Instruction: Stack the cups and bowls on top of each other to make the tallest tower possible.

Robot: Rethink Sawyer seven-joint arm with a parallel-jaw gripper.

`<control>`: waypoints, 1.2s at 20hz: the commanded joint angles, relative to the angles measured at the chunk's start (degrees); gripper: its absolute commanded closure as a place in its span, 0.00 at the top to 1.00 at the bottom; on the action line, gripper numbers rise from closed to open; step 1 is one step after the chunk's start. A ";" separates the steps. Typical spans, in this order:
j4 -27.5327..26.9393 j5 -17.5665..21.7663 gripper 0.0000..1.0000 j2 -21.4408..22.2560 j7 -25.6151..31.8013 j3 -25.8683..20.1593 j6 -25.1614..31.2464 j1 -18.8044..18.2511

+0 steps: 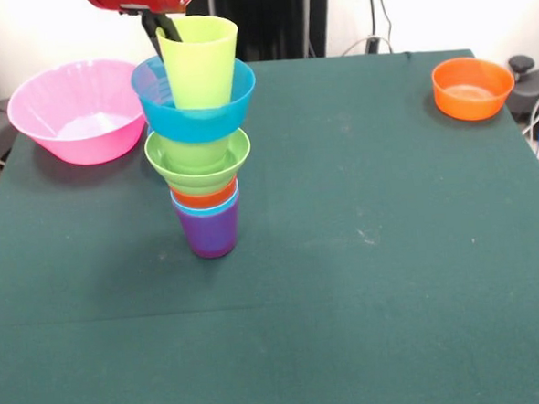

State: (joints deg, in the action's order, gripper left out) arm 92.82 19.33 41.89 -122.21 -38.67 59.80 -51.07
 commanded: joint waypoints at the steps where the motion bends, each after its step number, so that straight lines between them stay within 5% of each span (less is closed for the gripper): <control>1: 5.52 4.12 0.00 -0.12 5.06 2.53 -4.30 0.11; 24: 2.70 5.47 0.00 -1.47 5.70 2.30 -3.73 0.51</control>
State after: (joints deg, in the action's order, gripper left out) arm 95.09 20.17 42.46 -122.21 -38.67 59.79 -51.70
